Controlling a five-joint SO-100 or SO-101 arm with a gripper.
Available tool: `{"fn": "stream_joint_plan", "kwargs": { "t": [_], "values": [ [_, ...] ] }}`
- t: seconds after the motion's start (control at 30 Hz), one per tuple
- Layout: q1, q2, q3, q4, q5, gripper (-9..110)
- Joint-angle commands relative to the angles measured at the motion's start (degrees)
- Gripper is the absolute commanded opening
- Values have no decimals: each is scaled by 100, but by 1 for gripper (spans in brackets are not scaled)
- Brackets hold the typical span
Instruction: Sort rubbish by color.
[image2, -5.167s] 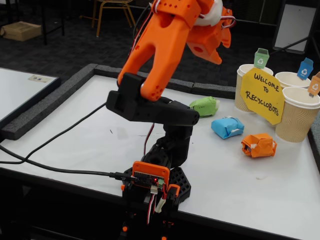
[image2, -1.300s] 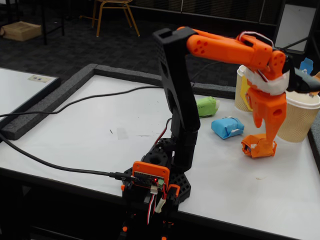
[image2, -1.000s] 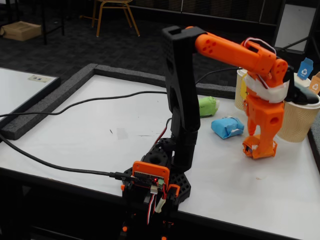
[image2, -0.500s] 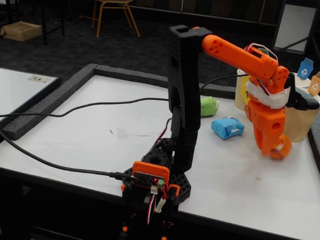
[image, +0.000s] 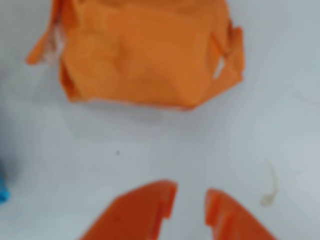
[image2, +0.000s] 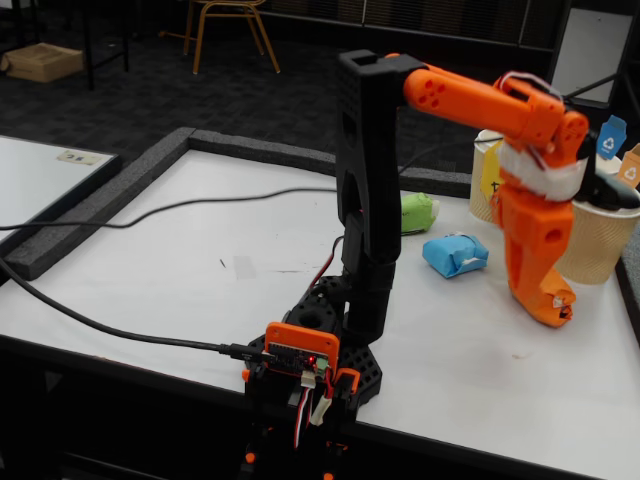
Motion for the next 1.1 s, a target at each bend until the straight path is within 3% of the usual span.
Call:
{"fn": "stream_joint_plan", "kwargs": {
  "t": [0.0, 0.2, 0.3, 0.83, 1.07],
  "values": [
    [-35, 466, -1380, 431, -35, 0],
    [-35, 439, -1529, 202, -9, 0],
    [-35, 431, -1529, 62, 571, 0],
    [-44, 352, -1178, -571, 6829, 0],
    [-70, 176, -650, -686, 8262, 0]
  ]
}}
